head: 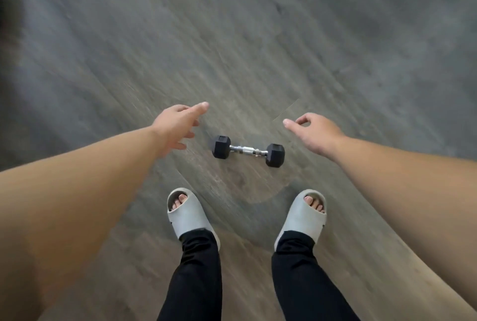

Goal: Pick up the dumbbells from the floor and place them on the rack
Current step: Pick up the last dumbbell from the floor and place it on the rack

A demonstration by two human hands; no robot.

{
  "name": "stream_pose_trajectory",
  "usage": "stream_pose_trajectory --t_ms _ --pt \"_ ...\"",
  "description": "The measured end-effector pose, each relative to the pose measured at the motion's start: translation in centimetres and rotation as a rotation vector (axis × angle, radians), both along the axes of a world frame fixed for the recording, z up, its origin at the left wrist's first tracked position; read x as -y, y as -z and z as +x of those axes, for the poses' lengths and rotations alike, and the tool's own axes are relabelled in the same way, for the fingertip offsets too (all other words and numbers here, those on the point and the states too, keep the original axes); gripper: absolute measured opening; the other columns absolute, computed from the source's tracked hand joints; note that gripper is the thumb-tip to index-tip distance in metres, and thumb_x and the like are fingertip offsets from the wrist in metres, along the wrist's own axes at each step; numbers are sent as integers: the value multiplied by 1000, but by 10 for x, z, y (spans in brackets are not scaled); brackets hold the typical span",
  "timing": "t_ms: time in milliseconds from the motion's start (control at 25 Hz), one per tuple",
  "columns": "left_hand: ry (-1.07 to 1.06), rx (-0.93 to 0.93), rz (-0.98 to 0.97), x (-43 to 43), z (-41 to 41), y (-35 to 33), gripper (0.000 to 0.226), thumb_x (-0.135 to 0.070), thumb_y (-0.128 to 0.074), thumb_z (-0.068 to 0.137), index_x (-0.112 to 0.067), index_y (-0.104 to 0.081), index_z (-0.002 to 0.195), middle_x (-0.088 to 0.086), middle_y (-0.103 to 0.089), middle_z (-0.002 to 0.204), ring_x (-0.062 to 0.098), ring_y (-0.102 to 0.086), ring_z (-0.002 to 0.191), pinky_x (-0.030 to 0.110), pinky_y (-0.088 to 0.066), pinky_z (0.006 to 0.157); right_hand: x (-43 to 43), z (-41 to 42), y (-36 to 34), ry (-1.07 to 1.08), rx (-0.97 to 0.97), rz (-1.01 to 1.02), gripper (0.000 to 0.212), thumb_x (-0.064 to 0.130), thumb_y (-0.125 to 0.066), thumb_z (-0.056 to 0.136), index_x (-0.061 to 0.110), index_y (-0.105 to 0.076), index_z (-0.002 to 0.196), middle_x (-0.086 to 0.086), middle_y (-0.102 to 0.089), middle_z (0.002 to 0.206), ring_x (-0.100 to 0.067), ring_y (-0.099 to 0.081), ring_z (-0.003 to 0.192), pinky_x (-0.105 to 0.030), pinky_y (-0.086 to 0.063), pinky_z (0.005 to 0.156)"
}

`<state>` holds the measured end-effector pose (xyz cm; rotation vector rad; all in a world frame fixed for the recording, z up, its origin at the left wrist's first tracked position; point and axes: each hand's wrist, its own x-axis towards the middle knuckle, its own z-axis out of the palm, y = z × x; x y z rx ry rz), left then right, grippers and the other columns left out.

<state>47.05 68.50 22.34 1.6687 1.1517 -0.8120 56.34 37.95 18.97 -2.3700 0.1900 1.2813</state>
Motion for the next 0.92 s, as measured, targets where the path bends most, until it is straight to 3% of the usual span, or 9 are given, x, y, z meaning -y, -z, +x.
stream_pose_trajectory --t_ms 120,240,320,400,520,600,680,760,920 --pt "14 -37 -7 15 -17 87 79 -79 -73 69 -32 -60 132 -7 -62 129 21 -62 114 46 -56 83 0 -21 81 31 -21 -12 62 77 -58 86 25 -64 119 5 -57 110 -21 -54 98 -33 -39 84" --pt "32 -33 -12 31 -25 155 104 -89 -74 51 -35 -56 138 -9 -61 123 15 -60 103 37 -54 68 1 -42 142 81 -64 -5 71 80 -65 78 30 -61 127 4 -56 119 -23 -58 102 -35 -49 80" --pt "26 -37 -36 40 -32 195 110 -88 -80 42 -35 -57 136 -8 -62 122 15 -62 103 38 -57 69 -2 -57 175 163 -93 17 71 77 -74 71 33 -61 126 4 -58 120 -22 -63 104 -38 -58 73" --pt "13 -17 -20 45 -39 226 97 -75 -91 36 -33 -65 119 -4 -62 124 17 -66 104 39 -61 74 -5 -69 198 245 -55 37 58 67 -83 67 35 -65 112 4 -63 113 -21 -67 98 -41 -63 73" --pt "-19 0 20 45 -44 241 61 -46 -100 45 -30 -68 95 2 -70 110 18 -72 91 36 -64 69 -10 -74 206 292 29 0 34 51 -86 64 33 -65 84 10 -68 96 -8 -64 77 -27 -52 61" --pt "-76 7 -1 40 -41 226 49 -33 -100 53 -27 -69 91 4 -73 100 18 -74 80 38 -66 65 -16 -69 192 321 42 -14 30 44 -85 65 29 -64 80 12 -68 90 -7 -61 71 -26 -48 60" --pt "-131 31 -4 29 -36 191 44 -26 -100 55 -24 -71 88 5 -73 93 17 -73 69 39 -65 58 -27 -60 160 341 62 -11 29 40 -86 66 25 -67 83 11 -68 86 -14 -63 72 -31 -54 68" --pt "-159 60 7 15 -32 142 44 -24 -100 55 -23 -71 89 8 -74 92 22 -76 74 45 -66 60 -42 -47 114 335 83 20 30 37 -87 65 22 -70 86 12 -67 82 -19 -65 75 -35 -58 72" --pt "-173 91 50 -27 -19 4 46 -31 -98 52 -24 -72 90 8 -75 93 20 -75 77 45 -66 64 -83 -16 -15 291 145 127 28 32 -90 64 21 -72 84 12 -67 77 -20 -65 74 -23 -49 56"
